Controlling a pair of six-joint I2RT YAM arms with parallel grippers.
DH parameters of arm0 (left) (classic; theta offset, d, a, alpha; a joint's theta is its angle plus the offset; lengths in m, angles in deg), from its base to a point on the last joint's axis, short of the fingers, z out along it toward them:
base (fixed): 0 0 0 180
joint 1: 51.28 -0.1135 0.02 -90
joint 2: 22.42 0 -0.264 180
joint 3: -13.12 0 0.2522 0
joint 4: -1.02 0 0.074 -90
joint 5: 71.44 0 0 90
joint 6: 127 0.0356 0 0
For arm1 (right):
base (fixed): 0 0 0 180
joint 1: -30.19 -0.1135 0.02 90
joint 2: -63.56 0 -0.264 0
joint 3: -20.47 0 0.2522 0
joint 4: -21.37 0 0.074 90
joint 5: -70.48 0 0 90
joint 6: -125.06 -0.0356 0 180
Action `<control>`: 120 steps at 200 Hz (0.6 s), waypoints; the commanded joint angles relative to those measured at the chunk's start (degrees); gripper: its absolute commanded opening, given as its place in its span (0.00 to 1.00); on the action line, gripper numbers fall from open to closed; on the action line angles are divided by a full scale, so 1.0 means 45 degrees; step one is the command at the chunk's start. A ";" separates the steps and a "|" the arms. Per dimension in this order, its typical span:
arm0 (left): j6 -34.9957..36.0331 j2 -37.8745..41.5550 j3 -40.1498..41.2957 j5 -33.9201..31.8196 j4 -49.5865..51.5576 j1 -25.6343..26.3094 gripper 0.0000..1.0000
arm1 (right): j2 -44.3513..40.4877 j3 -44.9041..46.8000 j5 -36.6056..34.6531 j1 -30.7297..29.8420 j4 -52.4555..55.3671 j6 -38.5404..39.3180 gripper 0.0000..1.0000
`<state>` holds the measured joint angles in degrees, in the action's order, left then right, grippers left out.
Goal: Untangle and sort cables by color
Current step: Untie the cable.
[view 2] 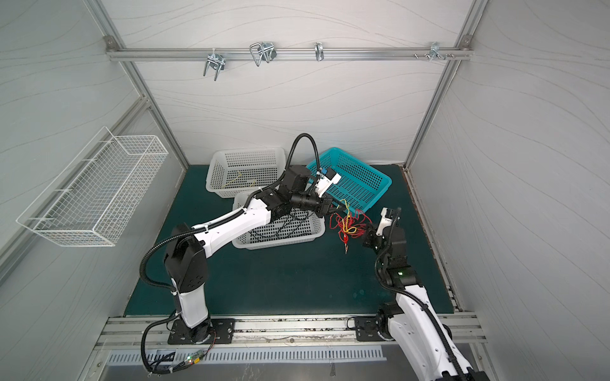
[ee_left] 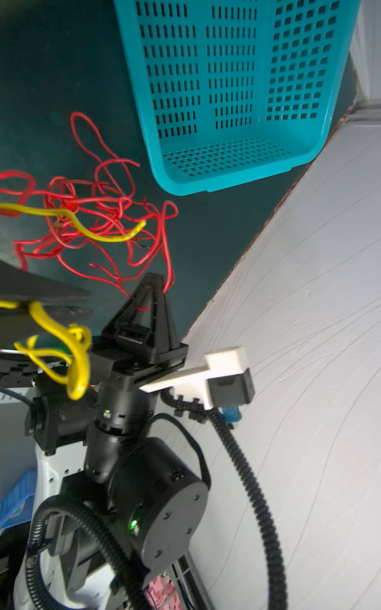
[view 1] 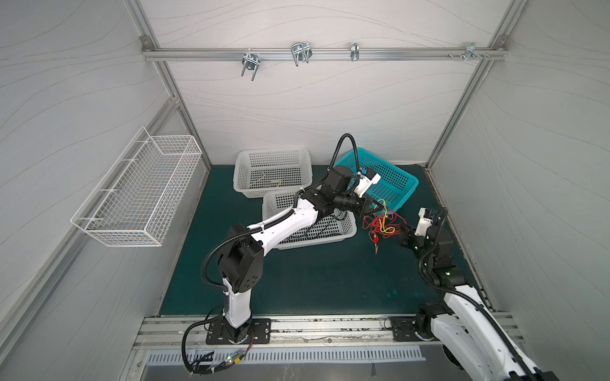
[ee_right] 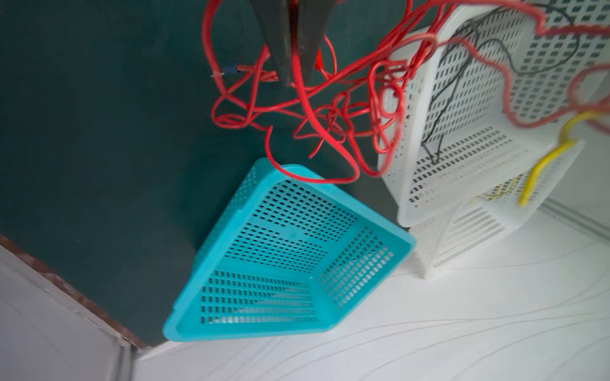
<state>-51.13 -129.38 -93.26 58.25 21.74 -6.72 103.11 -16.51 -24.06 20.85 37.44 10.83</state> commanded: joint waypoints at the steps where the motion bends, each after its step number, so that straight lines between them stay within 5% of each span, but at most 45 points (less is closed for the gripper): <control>1: -0.0213 0.0670 -0.0004 0.0615 -0.1404 -0.0049 0.00 | 0.0077 -0.0408 -0.0487 0.0524 0.1574 -0.0851 0.00; 39: -0.0771 0.0601 0.0079 -0.0571 -0.1642 -0.0134 0.00 | -0.0155 -0.0923 0.0911 0.0599 0.2847 -0.0305 0.00; 64: -0.1182 0.0379 -0.0031 -0.1097 -0.1676 -0.0128 0.00 | -0.0979 -0.1009 0.2796 0.0607 0.2676 0.0344 0.12; 120: -0.1682 -0.0155 -0.0353 -0.0138 -0.2074 -0.0120 0.00 | -0.1859 -0.1148 0.6155 0.0575 0.1519 0.0463 0.27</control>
<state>-57.17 -129.18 -92.40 55.03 16.69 -7.16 94.94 -20.07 -6.20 23.21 47.80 12.32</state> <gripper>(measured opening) 0.048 0.251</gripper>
